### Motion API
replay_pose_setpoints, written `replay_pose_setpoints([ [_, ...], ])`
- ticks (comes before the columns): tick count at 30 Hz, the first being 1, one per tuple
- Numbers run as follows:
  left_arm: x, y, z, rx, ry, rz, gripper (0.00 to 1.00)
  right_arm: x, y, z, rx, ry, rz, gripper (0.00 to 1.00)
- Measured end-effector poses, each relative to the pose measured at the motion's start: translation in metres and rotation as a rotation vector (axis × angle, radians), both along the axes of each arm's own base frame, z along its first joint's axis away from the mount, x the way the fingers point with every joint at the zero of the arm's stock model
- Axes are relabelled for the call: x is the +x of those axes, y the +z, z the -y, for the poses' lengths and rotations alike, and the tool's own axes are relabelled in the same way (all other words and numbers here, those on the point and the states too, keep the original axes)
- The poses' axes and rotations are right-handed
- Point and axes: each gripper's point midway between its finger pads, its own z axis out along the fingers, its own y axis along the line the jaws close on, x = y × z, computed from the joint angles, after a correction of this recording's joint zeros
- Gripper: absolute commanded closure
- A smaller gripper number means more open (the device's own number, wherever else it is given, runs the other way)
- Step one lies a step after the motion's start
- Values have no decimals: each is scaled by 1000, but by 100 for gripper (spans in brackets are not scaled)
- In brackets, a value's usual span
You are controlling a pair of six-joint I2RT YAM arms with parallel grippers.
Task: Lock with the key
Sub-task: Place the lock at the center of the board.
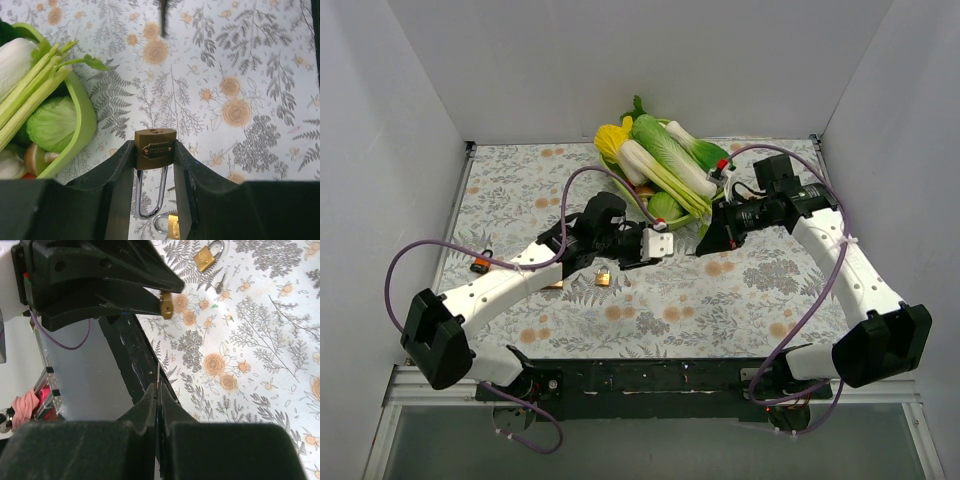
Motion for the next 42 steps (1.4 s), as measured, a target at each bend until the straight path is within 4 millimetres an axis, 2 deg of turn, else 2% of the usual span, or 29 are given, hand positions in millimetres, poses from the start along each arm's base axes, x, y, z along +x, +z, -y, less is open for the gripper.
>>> replay_pose_setpoints([
  [3,-12,-11,-11,66,-110,32,100,5,1,10,-7,-38,4,99],
  [8,-45,-45,-32,264,-436,39,100,23,-3,35,-30,-135,8,99],
  [12,-55,-67,-37,361,-639,1,100,32,-6,55,-46,-201,-2,99],
  [18,-68,-89,-50,419,-879,16,100,34,-7,60,-53,-213,7,99],
  [23,-54,-92,-37,419,-992,91,100,35,-7,61,-55,-216,12,99],
  [31,-34,-121,-29,471,-1104,137,100,36,-7,63,-59,-224,14,99],
  [42,-21,-148,-23,527,-1129,100,97,37,-7,64,-58,-231,14,99],
])
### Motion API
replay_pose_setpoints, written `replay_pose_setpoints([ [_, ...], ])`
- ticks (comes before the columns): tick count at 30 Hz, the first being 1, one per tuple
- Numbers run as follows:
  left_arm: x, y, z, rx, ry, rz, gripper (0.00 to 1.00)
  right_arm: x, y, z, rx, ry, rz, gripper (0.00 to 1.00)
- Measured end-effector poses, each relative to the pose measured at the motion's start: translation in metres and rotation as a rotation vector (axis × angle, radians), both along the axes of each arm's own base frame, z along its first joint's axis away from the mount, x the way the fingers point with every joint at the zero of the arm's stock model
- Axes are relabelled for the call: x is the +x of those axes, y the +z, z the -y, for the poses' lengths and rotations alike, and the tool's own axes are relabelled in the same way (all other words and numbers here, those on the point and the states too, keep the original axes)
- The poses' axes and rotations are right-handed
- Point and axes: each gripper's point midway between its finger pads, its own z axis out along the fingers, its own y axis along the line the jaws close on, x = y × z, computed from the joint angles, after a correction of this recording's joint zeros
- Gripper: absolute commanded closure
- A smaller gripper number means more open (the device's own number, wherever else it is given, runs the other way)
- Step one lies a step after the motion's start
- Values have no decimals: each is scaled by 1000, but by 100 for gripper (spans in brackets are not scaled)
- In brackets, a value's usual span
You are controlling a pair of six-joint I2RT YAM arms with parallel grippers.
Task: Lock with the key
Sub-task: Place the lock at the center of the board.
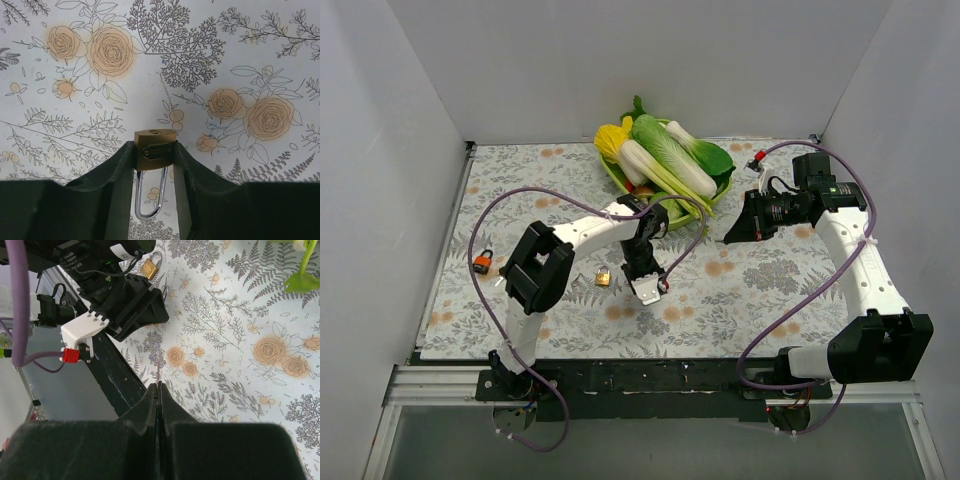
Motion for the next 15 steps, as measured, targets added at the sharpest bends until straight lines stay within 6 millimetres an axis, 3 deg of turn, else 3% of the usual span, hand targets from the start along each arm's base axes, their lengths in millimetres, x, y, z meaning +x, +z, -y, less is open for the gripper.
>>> replay_pose_setpoints([
  [15,11,-22,10,10,-1,-7,85,3,0,4,-4,-21,1,99],
])
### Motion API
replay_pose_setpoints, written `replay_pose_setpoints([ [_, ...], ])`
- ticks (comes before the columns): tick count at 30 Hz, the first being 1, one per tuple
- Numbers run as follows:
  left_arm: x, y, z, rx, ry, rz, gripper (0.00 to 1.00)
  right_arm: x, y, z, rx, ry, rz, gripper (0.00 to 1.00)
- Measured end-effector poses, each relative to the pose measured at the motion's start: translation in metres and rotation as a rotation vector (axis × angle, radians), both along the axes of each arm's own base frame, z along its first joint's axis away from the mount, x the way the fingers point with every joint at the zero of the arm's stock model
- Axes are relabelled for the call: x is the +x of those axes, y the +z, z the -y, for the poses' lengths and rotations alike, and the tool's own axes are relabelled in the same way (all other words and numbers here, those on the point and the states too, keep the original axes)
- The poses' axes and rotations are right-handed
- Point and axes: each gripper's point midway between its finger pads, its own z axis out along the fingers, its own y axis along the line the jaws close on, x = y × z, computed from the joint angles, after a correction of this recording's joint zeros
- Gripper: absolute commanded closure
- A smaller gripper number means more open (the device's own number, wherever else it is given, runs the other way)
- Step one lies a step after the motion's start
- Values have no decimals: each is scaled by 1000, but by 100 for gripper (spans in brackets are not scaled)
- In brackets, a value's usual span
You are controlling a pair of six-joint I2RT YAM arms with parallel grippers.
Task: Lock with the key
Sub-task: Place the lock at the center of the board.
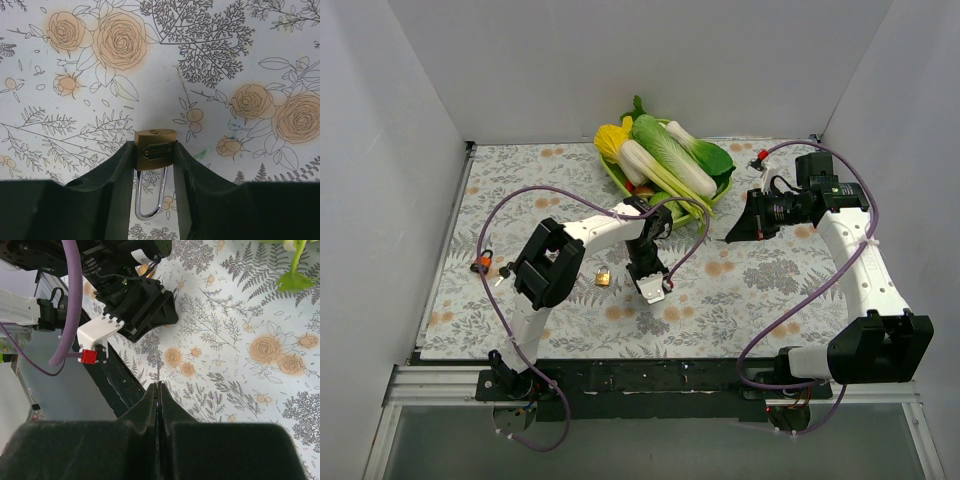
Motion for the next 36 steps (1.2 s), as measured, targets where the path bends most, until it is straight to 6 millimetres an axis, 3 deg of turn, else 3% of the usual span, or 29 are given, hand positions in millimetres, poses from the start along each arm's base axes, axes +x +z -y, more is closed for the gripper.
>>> replay_pose_setpoints([
  [4,3,-2,3,-11,0,11,83,0,1,1,1,-7,1,99],
  [6,4,-5,4,-12,0,11,77,0,1,1,0,-11,0,99],
  [11,6,-9,6,-17,0,16,50,0,1,2,-2,-15,-2,99],
  [13,6,-10,8,-25,1,17,29,1,1,2,-4,-16,-1,99],
  [15,7,-9,10,-37,1,17,22,1,1,2,-4,-16,-2,99],
  [24,3,-1,10,-46,5,3,20,1,-1,4,-16,-22,-1,99],
  [28,1,25,6,-69,9,25,19,-1,-12,5,-25,-24,-21,99],
  [32,6,75,1,-144,50,96,18,-8,-29,5,-30,-7,-54,99],
  [36,11,125,-24,-198,192,145,17,-11,-42,5,-40,29,-61,99],
])
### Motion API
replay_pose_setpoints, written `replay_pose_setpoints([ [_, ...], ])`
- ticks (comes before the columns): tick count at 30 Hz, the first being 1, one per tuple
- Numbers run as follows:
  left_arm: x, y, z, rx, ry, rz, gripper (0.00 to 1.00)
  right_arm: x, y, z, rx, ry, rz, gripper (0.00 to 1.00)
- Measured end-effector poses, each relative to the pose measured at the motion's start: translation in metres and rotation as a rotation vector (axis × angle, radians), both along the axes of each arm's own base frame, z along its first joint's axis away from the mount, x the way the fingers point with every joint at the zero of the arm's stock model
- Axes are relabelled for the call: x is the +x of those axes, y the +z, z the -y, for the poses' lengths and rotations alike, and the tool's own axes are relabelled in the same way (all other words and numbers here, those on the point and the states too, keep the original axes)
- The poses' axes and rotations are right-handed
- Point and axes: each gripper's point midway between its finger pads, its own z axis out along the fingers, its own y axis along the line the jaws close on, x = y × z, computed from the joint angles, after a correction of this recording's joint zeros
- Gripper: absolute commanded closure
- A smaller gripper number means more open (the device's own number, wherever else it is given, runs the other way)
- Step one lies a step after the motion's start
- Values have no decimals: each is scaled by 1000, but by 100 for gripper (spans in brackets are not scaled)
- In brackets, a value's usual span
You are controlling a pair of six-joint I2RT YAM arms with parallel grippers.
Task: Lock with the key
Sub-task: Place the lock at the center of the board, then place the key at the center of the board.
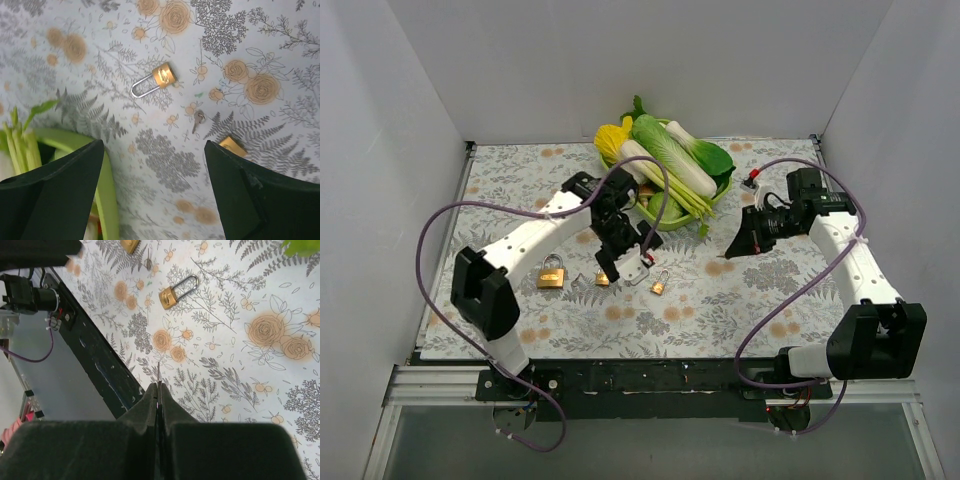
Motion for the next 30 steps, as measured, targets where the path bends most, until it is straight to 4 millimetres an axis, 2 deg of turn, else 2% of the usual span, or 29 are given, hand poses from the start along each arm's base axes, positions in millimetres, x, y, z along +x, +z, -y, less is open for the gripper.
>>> replay_pose_setpoints([
  [4,2,36,-27,-46,214,-38,13,-6,-18,-5,-14,49,-19,99],
  [7,8,59,-41,-94,460,-133,2,-11,-33,-13,-41,78,-28,99],
  [8,9,69,-43,-124,564,-187,2,-10,-39,-16,-56,74,-26,99],
  [10,20,81,-53,-169,733,-260,2,-9,-52,-19,-86,34,-24,99],
  [12,39,100,-69,-256,951,-360,2,-7,-66,-18,-121,-42,-17,99],
  [15,66,117,-97,-378,1224,-474,2,-6,-75,-17,-170,-163,5,99],
  [17,75,122,-117,-453,1384,-554,2,-4,-76,-26,-189,-210,42,99],
  [20,77,127,-132,-550,1540,-659,2,-5,-78,-47,-210,-219,116,99],
  [23,77,134,-136,-622,1616,-742,2,-12,-89,-60,-258,-205,212,99],
  [30,79,136,-139,-709,1713,-891,2,-6,-105,-61,-369,-190,454,99],
])
